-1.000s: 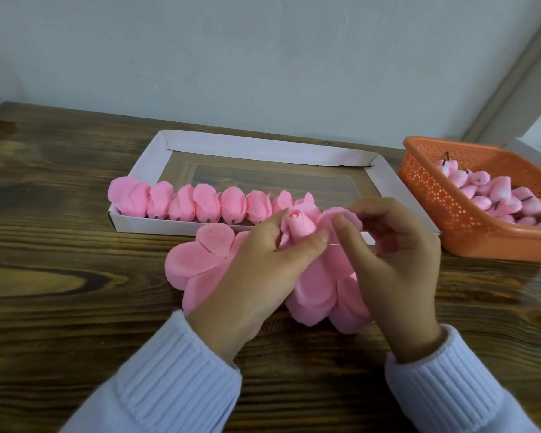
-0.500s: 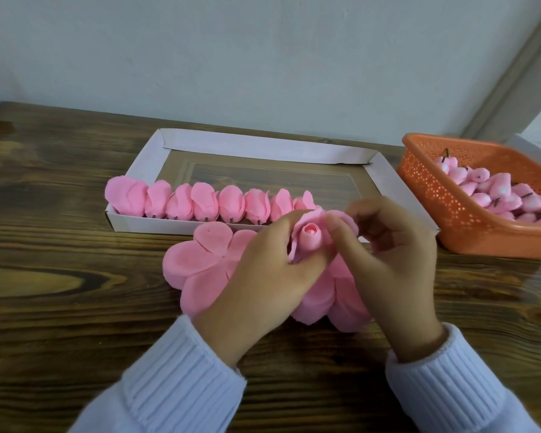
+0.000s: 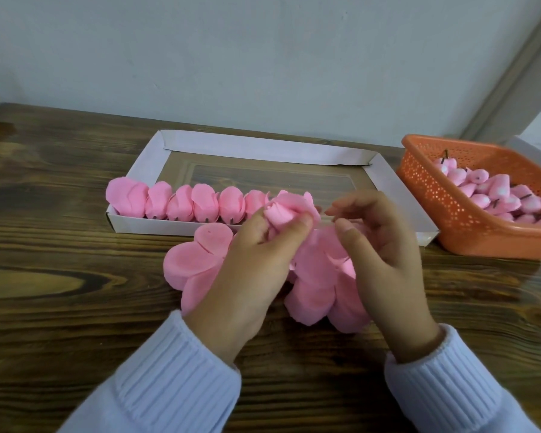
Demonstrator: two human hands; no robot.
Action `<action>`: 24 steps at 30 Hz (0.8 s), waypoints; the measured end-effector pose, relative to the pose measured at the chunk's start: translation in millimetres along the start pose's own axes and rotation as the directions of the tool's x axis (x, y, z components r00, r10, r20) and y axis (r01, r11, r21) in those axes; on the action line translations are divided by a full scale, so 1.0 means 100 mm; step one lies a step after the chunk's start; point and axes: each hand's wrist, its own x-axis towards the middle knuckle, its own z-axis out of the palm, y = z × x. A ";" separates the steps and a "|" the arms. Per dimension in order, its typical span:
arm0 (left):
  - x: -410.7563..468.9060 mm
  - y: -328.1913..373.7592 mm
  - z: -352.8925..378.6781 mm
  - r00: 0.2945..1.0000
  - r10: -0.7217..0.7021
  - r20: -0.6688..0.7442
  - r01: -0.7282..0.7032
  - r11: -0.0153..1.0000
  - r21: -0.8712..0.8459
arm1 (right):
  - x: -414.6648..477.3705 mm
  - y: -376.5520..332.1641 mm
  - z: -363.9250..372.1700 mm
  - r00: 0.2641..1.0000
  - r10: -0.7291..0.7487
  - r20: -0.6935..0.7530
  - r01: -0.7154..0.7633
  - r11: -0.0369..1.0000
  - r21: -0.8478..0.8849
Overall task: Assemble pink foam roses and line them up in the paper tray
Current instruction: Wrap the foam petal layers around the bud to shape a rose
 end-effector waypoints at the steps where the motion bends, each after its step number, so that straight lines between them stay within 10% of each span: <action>1: 0.01 0.00 -0.01 1.000 -0.026 -0.006 0.025 0.997 -0.077 | 0.00 0.00 0.00 0.999 0.017 0.043 -0.017 1.000 -0.007; 9: 0.01 0.03 0.02 0.993 -0.017 0.117 0.056 0.940 -0.336 | -0.01 0.02 0.05 0.992 0.091 0.092 -0.094 0.995 0.030; 24: -0.01 0.15 -0.05 0.957 -0.097 0.275 0.177 0.942 -0.285 | 0.01 0.02 -0.03 0.903 0.265 0.337 -0.356 0.902 0.246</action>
